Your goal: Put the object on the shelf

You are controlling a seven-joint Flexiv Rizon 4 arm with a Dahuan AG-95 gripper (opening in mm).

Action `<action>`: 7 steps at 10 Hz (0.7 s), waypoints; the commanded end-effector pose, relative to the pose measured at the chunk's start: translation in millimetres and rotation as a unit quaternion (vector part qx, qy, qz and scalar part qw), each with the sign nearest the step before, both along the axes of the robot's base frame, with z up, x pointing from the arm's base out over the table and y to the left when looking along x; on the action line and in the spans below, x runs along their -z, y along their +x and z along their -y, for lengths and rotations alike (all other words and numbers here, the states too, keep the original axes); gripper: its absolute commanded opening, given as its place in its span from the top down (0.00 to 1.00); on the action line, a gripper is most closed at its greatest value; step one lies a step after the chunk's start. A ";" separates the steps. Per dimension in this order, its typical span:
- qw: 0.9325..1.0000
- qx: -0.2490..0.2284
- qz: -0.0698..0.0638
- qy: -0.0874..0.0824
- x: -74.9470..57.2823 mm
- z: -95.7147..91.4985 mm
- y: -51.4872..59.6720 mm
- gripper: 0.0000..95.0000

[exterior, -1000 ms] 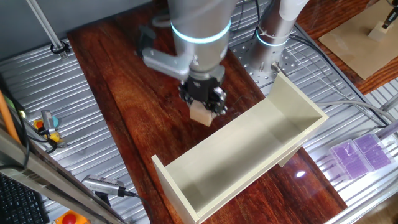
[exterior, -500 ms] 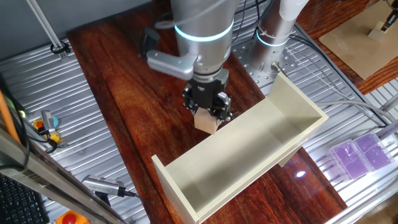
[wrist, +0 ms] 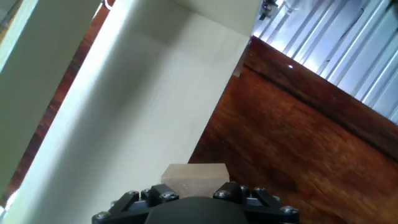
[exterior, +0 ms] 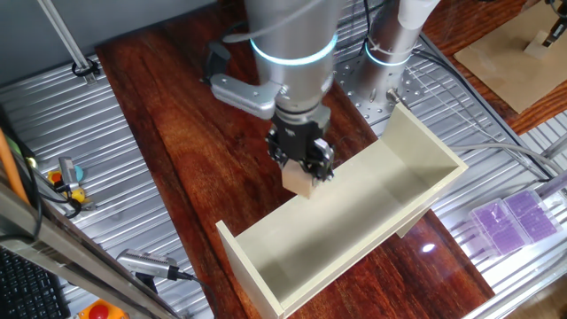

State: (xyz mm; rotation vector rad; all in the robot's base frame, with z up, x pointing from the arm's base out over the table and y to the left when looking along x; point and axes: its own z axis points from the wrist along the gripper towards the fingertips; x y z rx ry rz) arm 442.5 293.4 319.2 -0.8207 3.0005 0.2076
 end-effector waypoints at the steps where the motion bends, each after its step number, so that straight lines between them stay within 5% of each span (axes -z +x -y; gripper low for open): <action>1: 1.000 0.022 0.002 0.002 6.9 -13.1 1.1 1.00; 7: 0.999 0.041 -0.001 -0.010 12.4 -44.4 2.3 1.00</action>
